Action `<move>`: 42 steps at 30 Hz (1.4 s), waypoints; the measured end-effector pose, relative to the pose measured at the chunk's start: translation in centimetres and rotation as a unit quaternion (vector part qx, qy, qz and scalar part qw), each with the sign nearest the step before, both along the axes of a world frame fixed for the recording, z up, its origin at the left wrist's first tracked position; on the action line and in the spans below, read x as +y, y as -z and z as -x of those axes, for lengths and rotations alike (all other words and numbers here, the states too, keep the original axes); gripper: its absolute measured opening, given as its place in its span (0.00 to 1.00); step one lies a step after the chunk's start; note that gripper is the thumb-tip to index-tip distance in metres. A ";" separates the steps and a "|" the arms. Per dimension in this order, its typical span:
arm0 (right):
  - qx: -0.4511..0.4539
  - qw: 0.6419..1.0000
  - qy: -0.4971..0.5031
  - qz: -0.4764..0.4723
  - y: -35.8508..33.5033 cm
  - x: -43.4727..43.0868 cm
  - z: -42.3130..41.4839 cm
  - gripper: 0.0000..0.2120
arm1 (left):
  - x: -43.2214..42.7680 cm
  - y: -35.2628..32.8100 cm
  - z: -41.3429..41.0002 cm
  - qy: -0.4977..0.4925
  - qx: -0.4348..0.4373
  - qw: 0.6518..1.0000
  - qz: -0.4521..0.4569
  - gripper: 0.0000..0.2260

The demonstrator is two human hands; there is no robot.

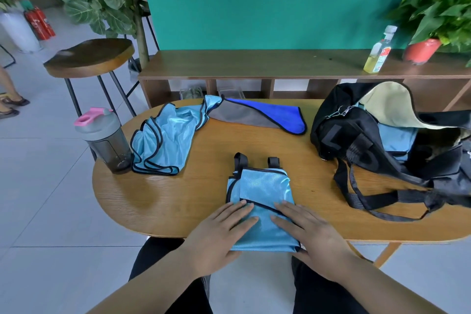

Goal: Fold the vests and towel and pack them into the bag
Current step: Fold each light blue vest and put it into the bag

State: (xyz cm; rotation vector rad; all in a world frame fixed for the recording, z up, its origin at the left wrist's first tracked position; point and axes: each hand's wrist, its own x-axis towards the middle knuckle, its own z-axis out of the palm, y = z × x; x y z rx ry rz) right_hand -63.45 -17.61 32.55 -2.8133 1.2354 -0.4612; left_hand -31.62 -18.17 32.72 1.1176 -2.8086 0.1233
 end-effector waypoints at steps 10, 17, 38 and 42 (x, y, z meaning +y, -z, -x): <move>-0.265 0.917 0.212 -0.210 -4.5 -1.6 -2.2 0.19 | -0.4 -3.9 1.4 -0.212 0.377 0.878 -0.208 0.10; -0.220 0.880 0.315 -0.278 -6.9 -7.2 -4.1 0.23 | -3.9 -5.3 3.8 -0.332 0.480 0.775 -0.243 0.05; 0.053 0.979 0.191 -0.049 -2.4 -8.8 -8.0 0.26 | -5.6 0.2 6.2 -0.226 0.054 0.971 -0.052 0.32; 0.024 0.976 0.174 -0.129 -1.7 -8.9 -7.4 0.27 | -5.4 0.7 6.5 -0.248 0.051 0.966 -0.055 0.33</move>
